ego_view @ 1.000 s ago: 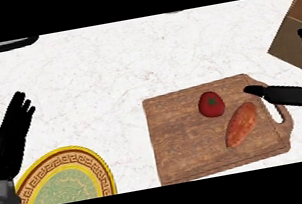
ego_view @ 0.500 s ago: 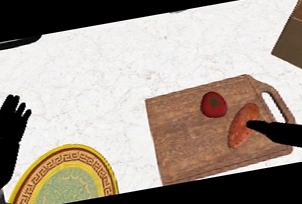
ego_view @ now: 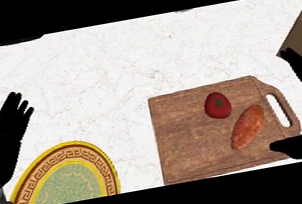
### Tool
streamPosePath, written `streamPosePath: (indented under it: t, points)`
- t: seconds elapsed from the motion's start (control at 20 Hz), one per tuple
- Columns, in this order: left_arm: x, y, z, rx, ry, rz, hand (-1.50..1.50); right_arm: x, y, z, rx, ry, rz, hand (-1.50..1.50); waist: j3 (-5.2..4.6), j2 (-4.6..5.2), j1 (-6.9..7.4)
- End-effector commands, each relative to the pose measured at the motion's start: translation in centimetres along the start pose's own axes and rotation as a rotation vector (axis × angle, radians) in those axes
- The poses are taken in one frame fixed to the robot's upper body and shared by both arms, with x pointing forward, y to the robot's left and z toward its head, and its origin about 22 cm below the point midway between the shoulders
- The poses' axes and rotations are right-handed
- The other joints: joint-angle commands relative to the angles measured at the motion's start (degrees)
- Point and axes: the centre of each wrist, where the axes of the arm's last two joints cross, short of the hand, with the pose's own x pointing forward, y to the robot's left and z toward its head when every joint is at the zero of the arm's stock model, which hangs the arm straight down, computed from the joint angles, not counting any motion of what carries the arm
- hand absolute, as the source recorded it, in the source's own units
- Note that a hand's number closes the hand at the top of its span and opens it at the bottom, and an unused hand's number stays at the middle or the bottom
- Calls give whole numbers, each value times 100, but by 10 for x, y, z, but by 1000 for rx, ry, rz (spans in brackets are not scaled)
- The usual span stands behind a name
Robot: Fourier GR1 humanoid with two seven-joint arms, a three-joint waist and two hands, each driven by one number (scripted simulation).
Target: Pick the tomato from the cutting board and place it in the cardboard box
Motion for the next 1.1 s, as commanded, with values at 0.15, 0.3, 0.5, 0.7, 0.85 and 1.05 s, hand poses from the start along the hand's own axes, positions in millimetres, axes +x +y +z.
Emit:
streamPosePath:
  t: [0.15, 0.3, 0.5, 0.7, 0.85, 1.05]
  points:
    - [-1, -2, -7, -26, -3, -5, 0, 69, 0, -10, 172, 172, 148, -150, 16, 25, 82]
    - [9, -1, -2, -13, -4, 15, 0, 88, 7, -25, 253, 236, 101, -150, 28, 7, 76]
    - [-3, -1, 0, -11, -8, 4, 0, 94, 19, -45, 301, 288, 97, -150, 32, 7, 7]
    - [14, 6, -7, 18, 5, 6, 0, 69, 24, -47, 353, 298, 117, -150, 40, -4, -97]
    - [2, 11, 1, 10, 6, 13, 0, 90, 27, -42, 357, 306, 128, -150, 36, -9, -61]
    - [-7, 5, 5, 19, 8, 14, 0, 78, 38, -44, 371, 318, 126, -150, 40, -6, -62]
